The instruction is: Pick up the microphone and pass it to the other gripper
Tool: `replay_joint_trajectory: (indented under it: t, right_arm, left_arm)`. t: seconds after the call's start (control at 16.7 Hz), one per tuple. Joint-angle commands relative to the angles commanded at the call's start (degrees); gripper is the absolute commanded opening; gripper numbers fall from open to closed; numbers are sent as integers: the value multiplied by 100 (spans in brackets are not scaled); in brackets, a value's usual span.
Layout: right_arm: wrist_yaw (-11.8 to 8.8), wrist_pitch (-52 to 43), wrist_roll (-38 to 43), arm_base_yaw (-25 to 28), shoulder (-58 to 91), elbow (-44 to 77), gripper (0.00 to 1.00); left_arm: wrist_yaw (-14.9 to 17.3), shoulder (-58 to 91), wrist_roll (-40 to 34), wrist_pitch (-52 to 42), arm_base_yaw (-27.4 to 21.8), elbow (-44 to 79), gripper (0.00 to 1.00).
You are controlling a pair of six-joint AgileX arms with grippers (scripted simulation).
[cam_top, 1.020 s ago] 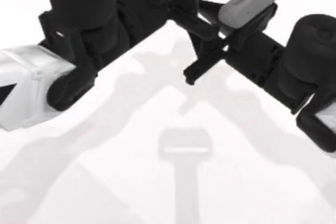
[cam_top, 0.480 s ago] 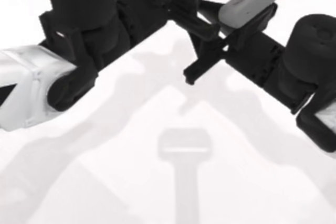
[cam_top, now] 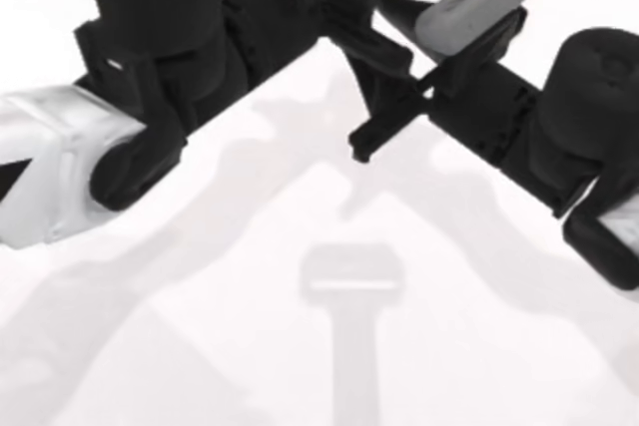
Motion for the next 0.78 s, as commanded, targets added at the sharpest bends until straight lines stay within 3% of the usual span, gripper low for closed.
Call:
replay_joint_trajectory:
  t: [0.12, 0.18, 0.78]
  right_arm:
    - [0, 0, 0, 0, 0, 0, 98]
    - [0, 0, 0, 0, 0, 0, 100]
    - [-11, -12, -10, -38, -71, -118, 100]
  left_arm:
    - [0, 0, 0, 0, 0, 0, 0]
    - [0, 0, 0, 0, 0, 0, 0]
    - [37, -62, 23, -11, 55, -8, 0]
